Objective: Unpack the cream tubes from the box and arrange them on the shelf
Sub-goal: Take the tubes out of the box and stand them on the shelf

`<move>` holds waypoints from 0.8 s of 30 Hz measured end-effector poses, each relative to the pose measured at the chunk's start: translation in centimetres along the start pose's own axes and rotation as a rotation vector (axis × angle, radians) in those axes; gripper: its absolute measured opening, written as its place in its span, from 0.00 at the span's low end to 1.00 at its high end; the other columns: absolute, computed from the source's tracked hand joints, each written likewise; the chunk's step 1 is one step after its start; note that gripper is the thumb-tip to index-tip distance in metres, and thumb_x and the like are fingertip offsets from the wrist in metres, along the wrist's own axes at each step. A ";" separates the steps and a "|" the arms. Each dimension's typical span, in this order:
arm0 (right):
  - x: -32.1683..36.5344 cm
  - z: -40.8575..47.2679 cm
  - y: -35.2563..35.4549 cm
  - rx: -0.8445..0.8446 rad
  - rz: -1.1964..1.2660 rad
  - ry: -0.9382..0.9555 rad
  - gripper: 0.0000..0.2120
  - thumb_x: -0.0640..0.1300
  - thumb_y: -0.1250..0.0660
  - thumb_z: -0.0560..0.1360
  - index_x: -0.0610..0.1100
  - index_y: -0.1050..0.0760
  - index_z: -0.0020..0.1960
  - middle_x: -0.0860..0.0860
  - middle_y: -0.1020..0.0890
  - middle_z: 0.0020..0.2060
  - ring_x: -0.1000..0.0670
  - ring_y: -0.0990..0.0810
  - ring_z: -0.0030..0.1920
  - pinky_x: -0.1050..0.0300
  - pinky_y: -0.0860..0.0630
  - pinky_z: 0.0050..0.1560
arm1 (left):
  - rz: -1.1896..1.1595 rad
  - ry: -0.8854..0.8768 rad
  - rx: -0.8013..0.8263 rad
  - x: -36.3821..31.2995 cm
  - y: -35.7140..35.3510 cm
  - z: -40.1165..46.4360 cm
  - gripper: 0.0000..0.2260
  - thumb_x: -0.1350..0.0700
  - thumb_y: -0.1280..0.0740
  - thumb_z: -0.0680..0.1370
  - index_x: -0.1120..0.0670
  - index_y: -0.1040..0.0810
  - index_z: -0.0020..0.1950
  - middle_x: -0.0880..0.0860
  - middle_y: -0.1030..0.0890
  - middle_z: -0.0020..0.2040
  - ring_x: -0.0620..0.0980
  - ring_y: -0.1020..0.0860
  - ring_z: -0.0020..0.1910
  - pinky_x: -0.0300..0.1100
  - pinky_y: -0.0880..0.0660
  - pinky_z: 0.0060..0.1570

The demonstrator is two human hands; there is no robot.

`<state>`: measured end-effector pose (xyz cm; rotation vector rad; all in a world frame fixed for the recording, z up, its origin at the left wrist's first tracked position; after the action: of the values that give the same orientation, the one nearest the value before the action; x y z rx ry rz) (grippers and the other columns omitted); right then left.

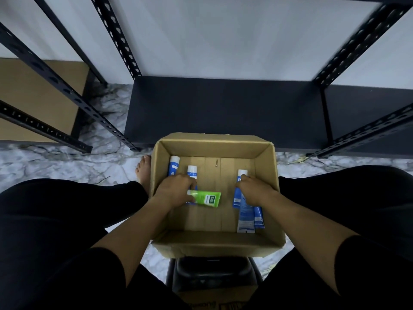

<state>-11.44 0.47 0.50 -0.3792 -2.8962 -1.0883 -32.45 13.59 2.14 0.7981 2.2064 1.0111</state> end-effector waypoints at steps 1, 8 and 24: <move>0.0 0.0 0.1 0.008 0.006 -0.010 0.22 0.31 0.34 0.75 0.39 0.29 0.69 0.42 0.33 0.68 0.42 0.26 0.60 0.47 0.22 0.57 | 0.013 0.004 -0.014 -0.1 0.0 0.0 0.15 0.45 0.28 0.73 0.47 0.23 0.56 0.49 0.22 0.57 0.48 0.24 0.54 0.44 0.26 0.53; -0.1 -0.3 0.3 0.010 0.023 -0.055 0.22 0.32 0.33 0.76 0.40 0.29 0.69 0.41 0.28 0.64 0.41 0.24 0.60 0.50 0.22 0.55 | -0.034 0.013 -0.012 -0.2 -0.4 -0.1 0.15 0.43 0.30 0.76 0.45 0.27 0.60 0.48 0.21 0.59 0.48 0.23 0.53 0.44 0.25 0.51; 1.5 -1.7 2.2 0.203 0.116 -0.226 0.28 0.44 0.24 0.71 0.39 0.29 0.67 0.44 0.21 0.59 0.44 0.21 0.56 0.52 0.22 0.55 | -0.087 0.056 -0.053 -0.7 0.5 -0.9 0.19 0.43 0.36 0.79 0.43 0.35 0.67 0.51 0.20 0.59 0.53 0.20 0.52 0.49 0.22 0.47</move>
<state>-12.54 1.29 3.36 -0.6915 -3.0923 -0.7721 -32.48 12.94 3.18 0.6512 2.2313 1.0565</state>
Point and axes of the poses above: each hand's wrist, its own z-axis towards the middle knuckle, its own y-axis out of the back of the hand, x = y × z, the point moved 2 cm from there along z, towards the middle knuckle
